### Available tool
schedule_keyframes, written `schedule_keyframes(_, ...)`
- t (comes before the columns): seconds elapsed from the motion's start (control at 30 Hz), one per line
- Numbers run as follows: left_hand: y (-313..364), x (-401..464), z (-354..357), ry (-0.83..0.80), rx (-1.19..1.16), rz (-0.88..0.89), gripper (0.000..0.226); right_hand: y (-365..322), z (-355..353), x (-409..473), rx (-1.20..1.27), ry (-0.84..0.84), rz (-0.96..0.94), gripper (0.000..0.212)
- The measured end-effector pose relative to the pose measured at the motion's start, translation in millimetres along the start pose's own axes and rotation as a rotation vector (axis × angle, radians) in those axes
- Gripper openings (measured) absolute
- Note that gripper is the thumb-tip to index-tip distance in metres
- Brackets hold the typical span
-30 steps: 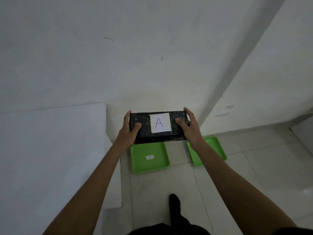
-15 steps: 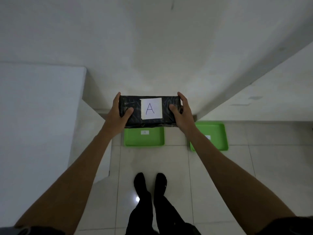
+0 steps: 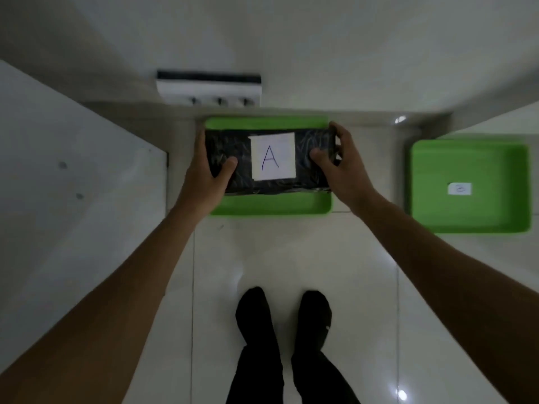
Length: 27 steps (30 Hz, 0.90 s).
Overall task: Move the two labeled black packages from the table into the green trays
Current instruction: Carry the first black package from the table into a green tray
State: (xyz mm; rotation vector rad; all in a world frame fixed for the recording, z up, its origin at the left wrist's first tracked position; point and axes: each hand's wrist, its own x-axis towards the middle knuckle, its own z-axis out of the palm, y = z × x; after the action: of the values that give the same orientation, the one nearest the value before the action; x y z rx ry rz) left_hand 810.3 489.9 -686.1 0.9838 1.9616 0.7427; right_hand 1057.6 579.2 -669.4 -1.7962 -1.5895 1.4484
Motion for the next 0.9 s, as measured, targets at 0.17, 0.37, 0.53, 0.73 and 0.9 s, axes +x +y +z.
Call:
schedule_keyframes(0.17, -86.3, 53.8, 58.7, -0.060, 0.097, -0.004, 0.085, 93.3, 60.2, 58.0, -0.085, 0.019, 0.023, 0.074)
schedule_keyframes(0.37, -125.0, 81.7, 93.9, -0.104, 0.137, -0.049, 0.084, 140.4, 93.1, 93.9, -0.165, 0.014, 0.077, 0.071)
schedule_keyframes(0.53, -126.7, 90.0, 95.5, -0.133, 0.224, -0.098, 0.089, 142.7, 93.7, 106.2, -0.255, -0.013, 0.080, 0.070)
schedule_keyframes(0.73, -104.9, 73.7, 68.3, -0.188, 0.361, -0.143, 0.080, 114.5, 71.5, 85.7, -0.303, -0.095, 0.095, 0.074)
schedule_keyframes(0.9, -46.3, 41.8, 13.8, -0.344, 0.595, -0.039, 0.058, 56.1, 27.4, 48.0, -0.467, -0.209, -0.014, 0.061)
